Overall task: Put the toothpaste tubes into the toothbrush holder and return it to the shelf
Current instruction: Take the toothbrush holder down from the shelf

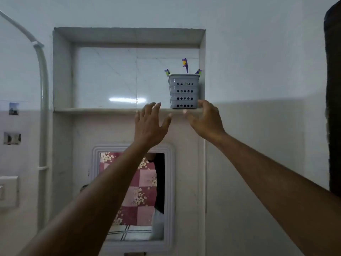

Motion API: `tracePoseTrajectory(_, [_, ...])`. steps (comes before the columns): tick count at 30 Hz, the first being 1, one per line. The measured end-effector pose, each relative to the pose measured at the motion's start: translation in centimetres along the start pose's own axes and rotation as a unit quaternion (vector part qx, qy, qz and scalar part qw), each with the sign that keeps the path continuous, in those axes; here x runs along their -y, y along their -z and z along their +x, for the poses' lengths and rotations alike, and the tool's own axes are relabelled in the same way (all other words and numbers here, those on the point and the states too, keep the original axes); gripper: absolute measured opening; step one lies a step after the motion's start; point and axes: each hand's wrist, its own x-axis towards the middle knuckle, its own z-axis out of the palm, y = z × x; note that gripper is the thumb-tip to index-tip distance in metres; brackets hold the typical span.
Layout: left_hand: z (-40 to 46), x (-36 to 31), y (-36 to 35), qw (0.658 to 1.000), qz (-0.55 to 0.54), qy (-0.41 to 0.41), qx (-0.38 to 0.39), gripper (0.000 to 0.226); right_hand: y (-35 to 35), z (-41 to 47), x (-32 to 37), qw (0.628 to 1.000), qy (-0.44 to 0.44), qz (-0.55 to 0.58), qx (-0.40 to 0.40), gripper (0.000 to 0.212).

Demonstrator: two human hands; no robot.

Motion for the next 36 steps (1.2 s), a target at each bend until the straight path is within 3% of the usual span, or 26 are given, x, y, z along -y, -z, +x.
tracePoseTrajectory(6, [2.8,1.0,-2.9,0.999,0.029,0.015,-0.009,0.073,-1.2,4.1,-0.1,0.995,0.036,-0.09,-0.003,0.085])
tracePoseTrajectory(9, [2.8,2.1,-4.0,0.997,0.043,-0.009,-0.066,0.059,-2.4,5.0,-0.1,0.99,0.048,-0.135,-0.02,0.091])
tracePoseTrajectory(15, [3.2,2.9,-4.8,0.994,0.035,-0.017,-0.106,0.051,-5.2,6.2,0.9,0.994,0.007,-0.09,-0.063,0.105])
tracePoseTrajectory(21, [3.2,3.4,-4.8,0.993,0.03,-0.032,-0.107,0.048,-6.8,6.4,1.4,0.996,-0.013,-0.06,-0.067,0.134])
tracePoseTrajectory(28, [3.3,3.5,-4.3,0.993,0.041,-0.034,-0.104,0.046,-5.6,5.6,2.0,0.991,-0.03,-0.006,-0.131,0.135])
tracePoseTrajectory(32, [3.3,3.0,-4.2,0.995,0.033,-0.028,-0.088,0.049,-3.6,5.2,2.4,0.992,-0.014,0.044,-0.114,0.149])
tracePoseTrajectory(36, [3.0,2.0,-3.3,0.999,-0.003,-0.004,-0.054,0.053,-2.1,4.4,3.3,0.992,-0.013,0.068,-0.109,0.147])
